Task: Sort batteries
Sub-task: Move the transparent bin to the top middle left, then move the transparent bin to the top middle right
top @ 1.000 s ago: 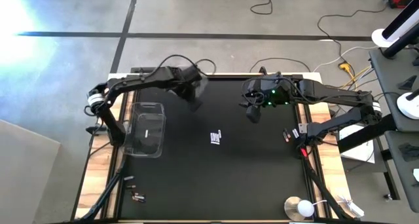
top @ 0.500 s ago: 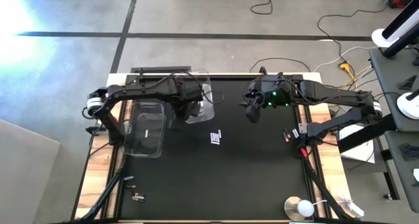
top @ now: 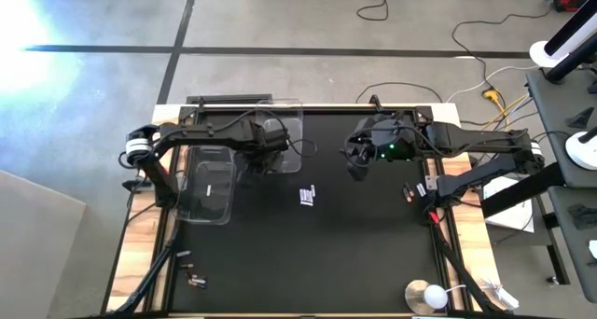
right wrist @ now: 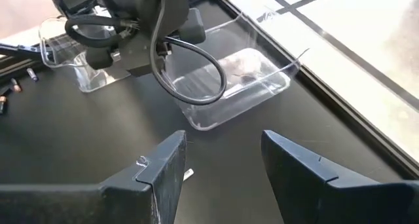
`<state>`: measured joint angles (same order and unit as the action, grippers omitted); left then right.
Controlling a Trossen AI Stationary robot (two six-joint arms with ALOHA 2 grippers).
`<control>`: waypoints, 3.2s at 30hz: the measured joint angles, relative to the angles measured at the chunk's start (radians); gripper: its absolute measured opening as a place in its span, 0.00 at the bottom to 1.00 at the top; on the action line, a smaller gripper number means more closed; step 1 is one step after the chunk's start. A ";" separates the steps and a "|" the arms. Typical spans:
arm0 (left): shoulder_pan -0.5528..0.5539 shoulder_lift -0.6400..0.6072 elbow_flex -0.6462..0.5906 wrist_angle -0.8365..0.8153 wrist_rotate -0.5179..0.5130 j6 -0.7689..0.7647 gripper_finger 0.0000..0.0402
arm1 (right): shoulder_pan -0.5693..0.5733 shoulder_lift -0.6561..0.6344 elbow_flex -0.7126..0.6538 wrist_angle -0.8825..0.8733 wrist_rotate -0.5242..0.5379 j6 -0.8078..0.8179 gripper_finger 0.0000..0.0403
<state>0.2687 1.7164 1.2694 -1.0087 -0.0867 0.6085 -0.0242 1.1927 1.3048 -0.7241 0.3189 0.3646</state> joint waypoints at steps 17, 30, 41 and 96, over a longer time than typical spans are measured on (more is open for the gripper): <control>0.032 0.000 -0.048 0.064 -0.028 0.013 0.06 | 0.000 0.002 0.000 0.003 0.006 0.018 0.48; 0.031 -0.044 0.136 -0.121 0.064 -0.177 0.34 | 0.000 0.002 0.000 0.004 0.006 0.002 0.48; -0.121 -0.416 0.015 -0.301 0.159 -0.522 0.45 | 0.000 0.002 0.000 0.096 0.006 -0.050 0.48; -0.686 -0.589 -0.169 -0.119 0.204 -1.382 0.00 | -0.049 -0.029 0.145 0.160 0.138 -0.450 0.48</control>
<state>-0.4173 1.1278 1.1000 -1.1281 0.1168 -0.7736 -0.0729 1.1635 1.4502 -0.5641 0.4572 -0.0855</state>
